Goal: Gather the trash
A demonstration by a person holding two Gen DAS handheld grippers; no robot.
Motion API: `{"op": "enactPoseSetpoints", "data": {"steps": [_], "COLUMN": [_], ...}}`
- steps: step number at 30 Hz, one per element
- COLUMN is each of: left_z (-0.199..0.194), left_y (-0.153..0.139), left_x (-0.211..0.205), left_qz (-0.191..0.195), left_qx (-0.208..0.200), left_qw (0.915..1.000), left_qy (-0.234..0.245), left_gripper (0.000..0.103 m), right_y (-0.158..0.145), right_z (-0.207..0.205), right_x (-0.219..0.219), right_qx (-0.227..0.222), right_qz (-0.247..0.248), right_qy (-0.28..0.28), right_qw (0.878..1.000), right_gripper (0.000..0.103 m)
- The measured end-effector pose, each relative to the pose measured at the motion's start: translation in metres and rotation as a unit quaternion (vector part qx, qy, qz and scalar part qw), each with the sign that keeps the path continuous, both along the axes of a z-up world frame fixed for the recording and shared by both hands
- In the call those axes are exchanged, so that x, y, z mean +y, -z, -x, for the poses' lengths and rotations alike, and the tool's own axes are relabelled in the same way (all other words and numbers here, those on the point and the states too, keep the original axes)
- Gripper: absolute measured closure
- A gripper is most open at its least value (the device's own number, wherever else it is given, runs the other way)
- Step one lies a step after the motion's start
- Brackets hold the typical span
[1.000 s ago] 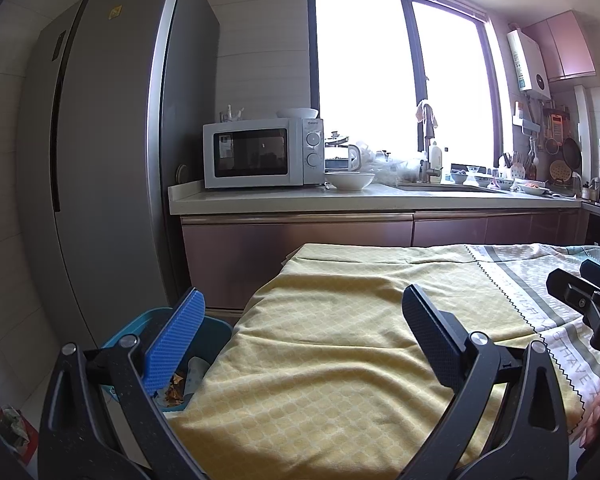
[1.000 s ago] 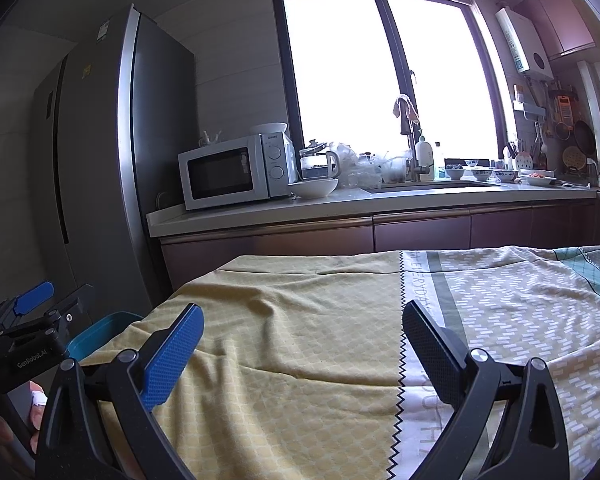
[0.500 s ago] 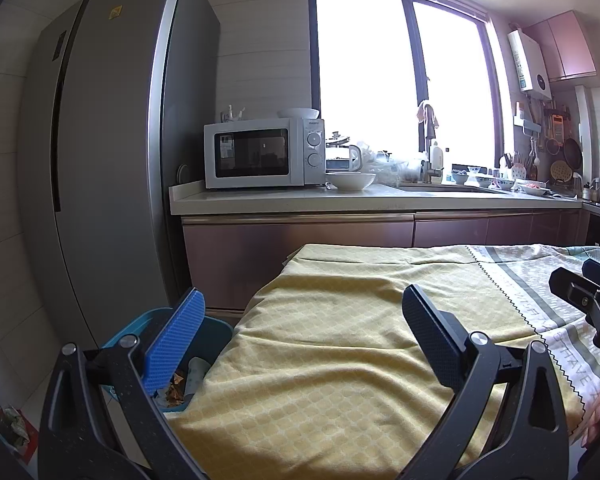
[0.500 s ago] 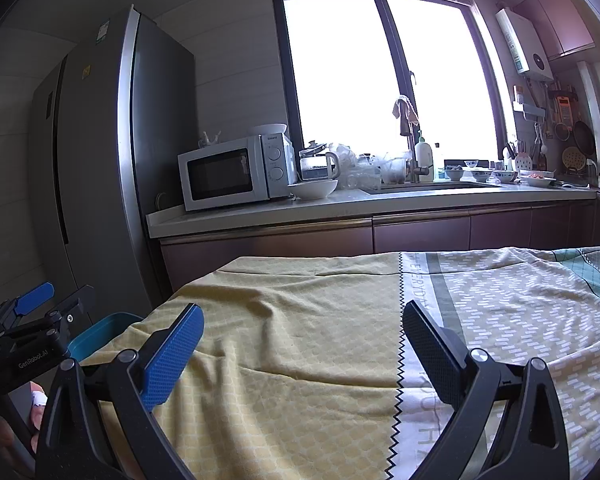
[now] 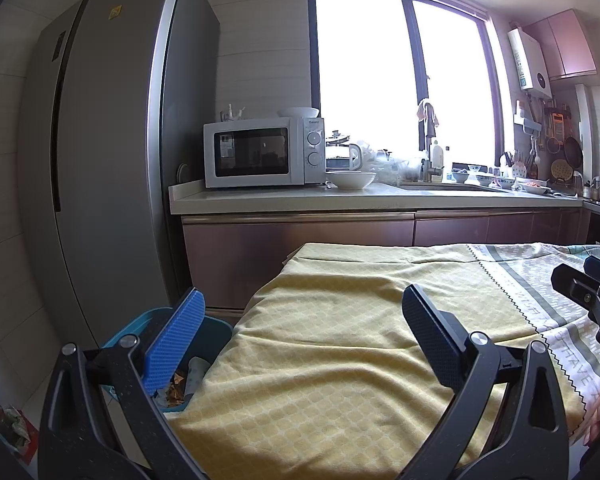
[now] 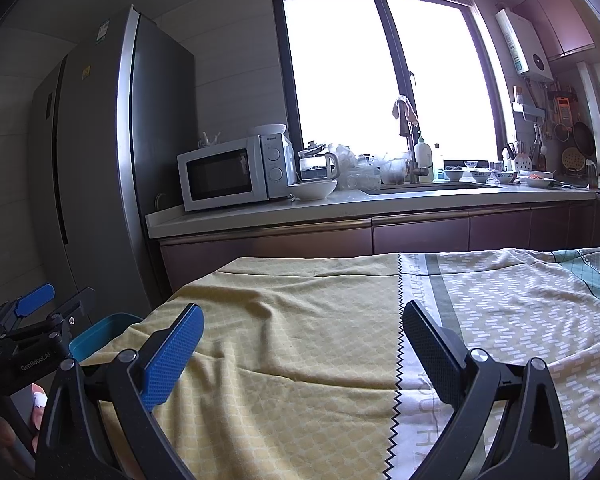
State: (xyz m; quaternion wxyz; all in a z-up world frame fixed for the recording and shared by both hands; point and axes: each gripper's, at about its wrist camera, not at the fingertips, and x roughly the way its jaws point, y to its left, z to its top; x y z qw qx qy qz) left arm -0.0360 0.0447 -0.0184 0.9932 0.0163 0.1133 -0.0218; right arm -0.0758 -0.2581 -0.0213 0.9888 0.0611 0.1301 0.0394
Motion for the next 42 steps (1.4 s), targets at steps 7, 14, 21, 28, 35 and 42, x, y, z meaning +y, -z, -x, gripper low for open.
{"op": "enactPoseSetpoints", "data": {"steps": [7, 14, 21, 28, 35, 42], "left_z": [-0.0004, -0.0022, -0.0033, -0.0039, -0.0049, -0.0074], "left_y": [0.0000, 0.0016, 0.0027, 0.0031, 0.0039, 0.0051], "left_x": [-0.0007, -0.0010, -0.0009, -0.0018, -0.0025, -0.0037], "left_qz": [-0.002, -0.004, -0.004, -0.005, -0.005, -0.005], "left_qx": [0.000, 0.002, 0.003, 0.005, 0.007, 0.011], "left_qw": [1.0000, 1.0000, 1.0000, 1.0000, 1.0000, 0.9999], "left_qy": [0.000, -0.001, 0.000, 0.000, 0.000, 0.002], "left_gripper": [0.006, 0.006, 0.006, 0.006, 0.006, 0.006], "right_y": [-0.0004, -0.0003, 0.0004, 0.0016, 0.0015, 0.0012], "right_z": [-0.0004, -0.0004, -0.0013, -0.0022, -0.0017, -0.0020], "right_x": [-0.0014, -0.0012, -0.0021, -0.0040, -0.0049, -0.0045], "right_qx": [-0.001, 0.000, 0.001, 0.003, 0.003, 0.003], "right_qz": [-0.002, -0.003, -0.003, -0.006, -0.006, -0.006], "right_qy": [0.001, 0.001, 0.000, 0.000, 0.001, 0.000], "right_qw": [1.000, 1.000, 1.000, 1.000, 1.000, 1.000], "right_gripper": [0.007, 0.007, 0.007, 0.007, 0.007, 0.007]}}
